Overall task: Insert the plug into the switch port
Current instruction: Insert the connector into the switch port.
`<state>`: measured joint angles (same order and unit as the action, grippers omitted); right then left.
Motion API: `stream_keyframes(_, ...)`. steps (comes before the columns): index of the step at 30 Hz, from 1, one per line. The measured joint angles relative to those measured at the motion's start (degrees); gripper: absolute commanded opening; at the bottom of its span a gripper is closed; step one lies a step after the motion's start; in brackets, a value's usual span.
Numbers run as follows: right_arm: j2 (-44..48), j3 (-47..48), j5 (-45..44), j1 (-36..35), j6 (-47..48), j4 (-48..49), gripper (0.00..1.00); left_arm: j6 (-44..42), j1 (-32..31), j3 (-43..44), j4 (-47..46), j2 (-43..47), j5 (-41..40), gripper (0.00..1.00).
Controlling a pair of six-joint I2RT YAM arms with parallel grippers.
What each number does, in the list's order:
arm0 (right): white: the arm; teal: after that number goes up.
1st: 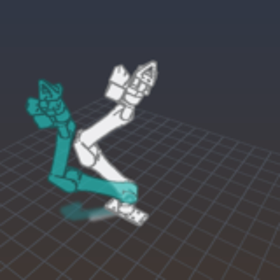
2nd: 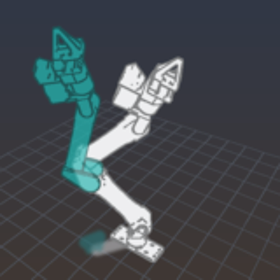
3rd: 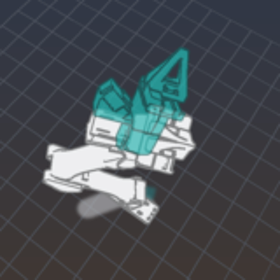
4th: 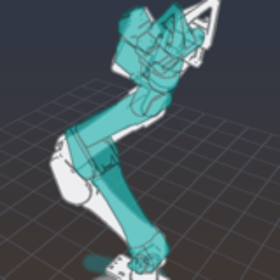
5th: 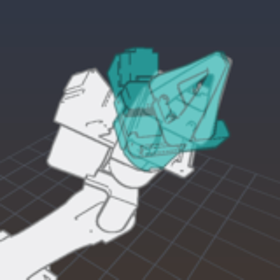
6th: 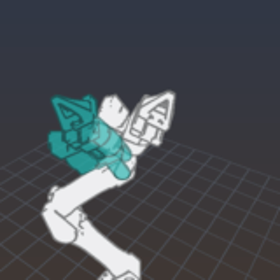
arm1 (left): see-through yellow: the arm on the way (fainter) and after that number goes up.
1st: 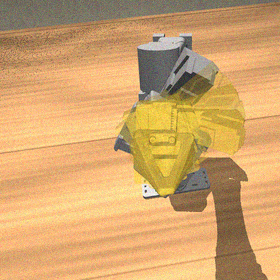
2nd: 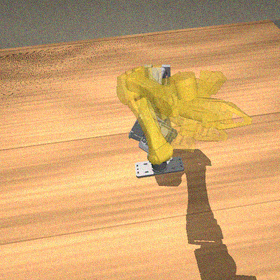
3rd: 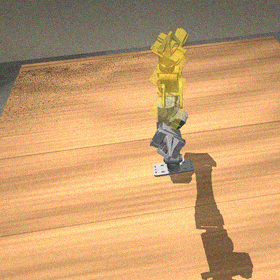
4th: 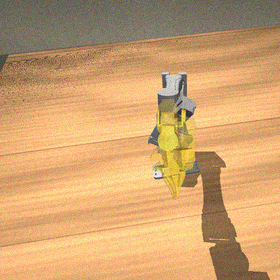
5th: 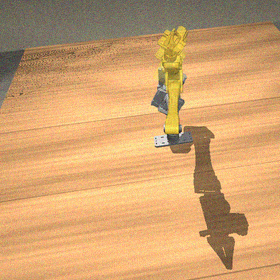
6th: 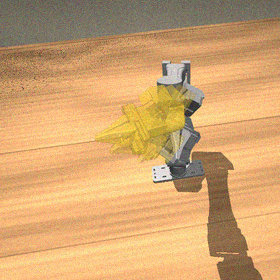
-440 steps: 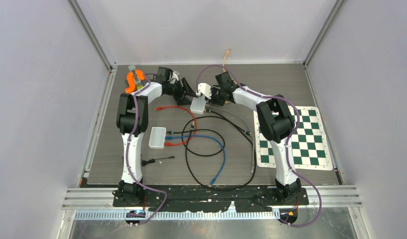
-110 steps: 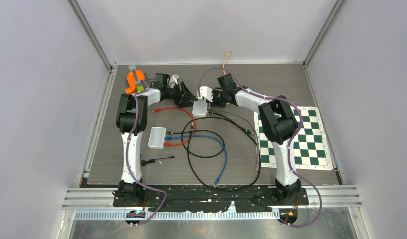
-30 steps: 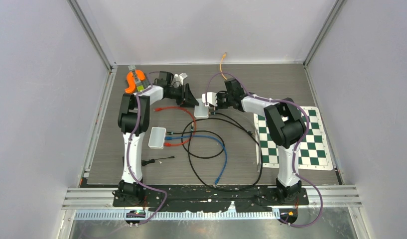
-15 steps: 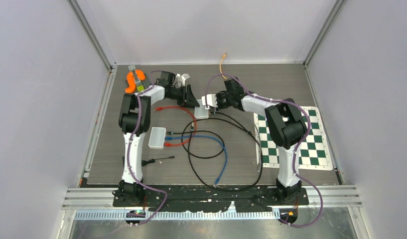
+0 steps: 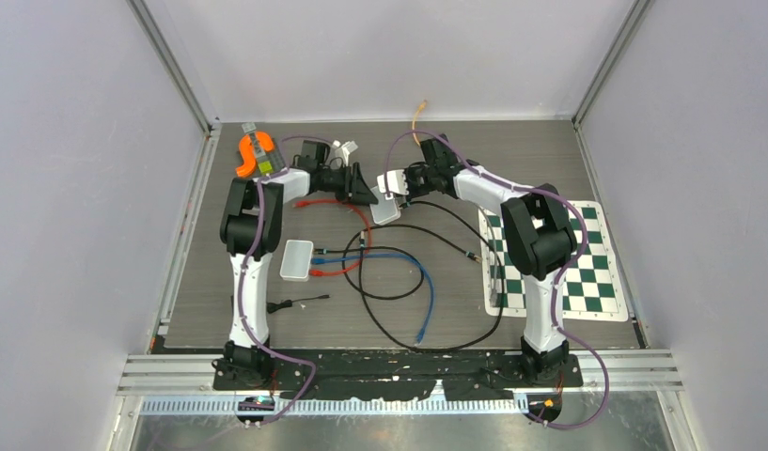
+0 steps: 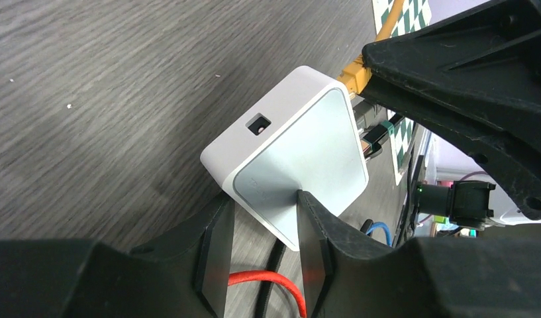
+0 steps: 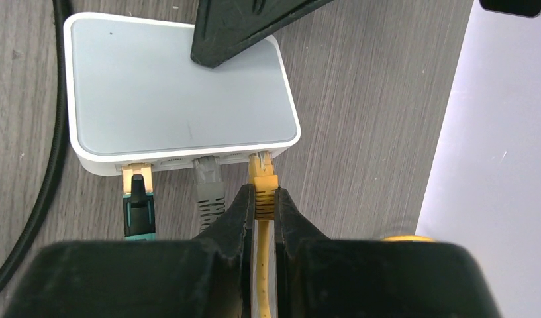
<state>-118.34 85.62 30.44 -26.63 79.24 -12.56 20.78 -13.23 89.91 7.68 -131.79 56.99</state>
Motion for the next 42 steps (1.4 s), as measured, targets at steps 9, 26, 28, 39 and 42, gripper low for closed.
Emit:
stream_keyframes(9, -0.3, 0.2, -0.1, 0.0, 2.5, -0.6, 0.05, -0.3, 0.0, -0.7, -1.0, 0.2, -0.4, 0.42)
stream_keyframes(26, 2.1, 0.1, -0.1, -0.7, 4.8, -4.4, 0.05, 1.6, 0.0, -0.9, -1.7, 0.7, -0.2, 0.45)
stream_keyframes(28, 1.9, 1.2, -0.1, -0.8, 4.8, -6.1, 0.05, 1.6, -0.1, -1.3, -2.1, 0.9, -0.3, 0.44)
stream_keyframes(39, 0.1, 5.9, -1.3, -1.0, 6.1, -12.5, 0.05, 3.0, -0.3, -2.0, -4.4, 1.2, -0.7, 0.43)
stream_keyframes(42, 0.1, 5.9, -1.6, -1.0, 6.7, -13.0, 0.05, 4.0, -0.4, -2.1, -5.3, 1.2, -0.7, 0.43)
